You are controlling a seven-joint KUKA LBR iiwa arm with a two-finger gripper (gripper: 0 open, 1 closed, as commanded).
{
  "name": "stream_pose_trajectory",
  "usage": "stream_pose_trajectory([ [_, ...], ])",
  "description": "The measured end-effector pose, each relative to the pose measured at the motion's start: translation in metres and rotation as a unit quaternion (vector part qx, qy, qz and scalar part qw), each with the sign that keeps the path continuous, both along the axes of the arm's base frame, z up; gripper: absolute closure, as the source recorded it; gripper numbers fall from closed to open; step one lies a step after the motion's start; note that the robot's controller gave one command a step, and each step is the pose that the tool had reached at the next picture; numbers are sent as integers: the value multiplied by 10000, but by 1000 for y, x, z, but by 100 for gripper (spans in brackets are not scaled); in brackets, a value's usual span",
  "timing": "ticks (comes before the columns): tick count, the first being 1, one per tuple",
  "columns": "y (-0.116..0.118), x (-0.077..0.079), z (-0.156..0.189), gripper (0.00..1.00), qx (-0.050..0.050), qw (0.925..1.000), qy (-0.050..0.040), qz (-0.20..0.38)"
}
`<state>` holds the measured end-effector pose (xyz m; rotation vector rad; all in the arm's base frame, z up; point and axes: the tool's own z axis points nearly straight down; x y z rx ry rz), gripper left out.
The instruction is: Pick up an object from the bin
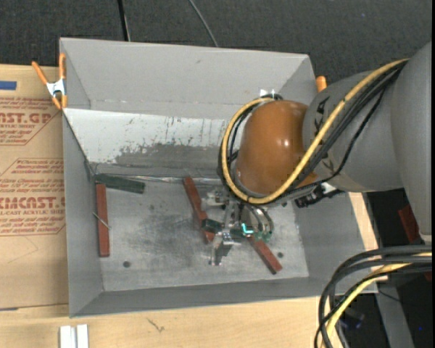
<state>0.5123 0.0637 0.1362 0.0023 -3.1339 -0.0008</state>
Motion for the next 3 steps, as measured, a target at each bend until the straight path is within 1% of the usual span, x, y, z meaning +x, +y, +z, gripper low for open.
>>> stream_pose_trajectory([
  [1,0,2,4,0,3,10000,-38,-5],
  [2,-44,-9,-64,100,4,9970,-3,-780],
  [3,-44,-8,-64,100,5,9969,-7,-782],
])
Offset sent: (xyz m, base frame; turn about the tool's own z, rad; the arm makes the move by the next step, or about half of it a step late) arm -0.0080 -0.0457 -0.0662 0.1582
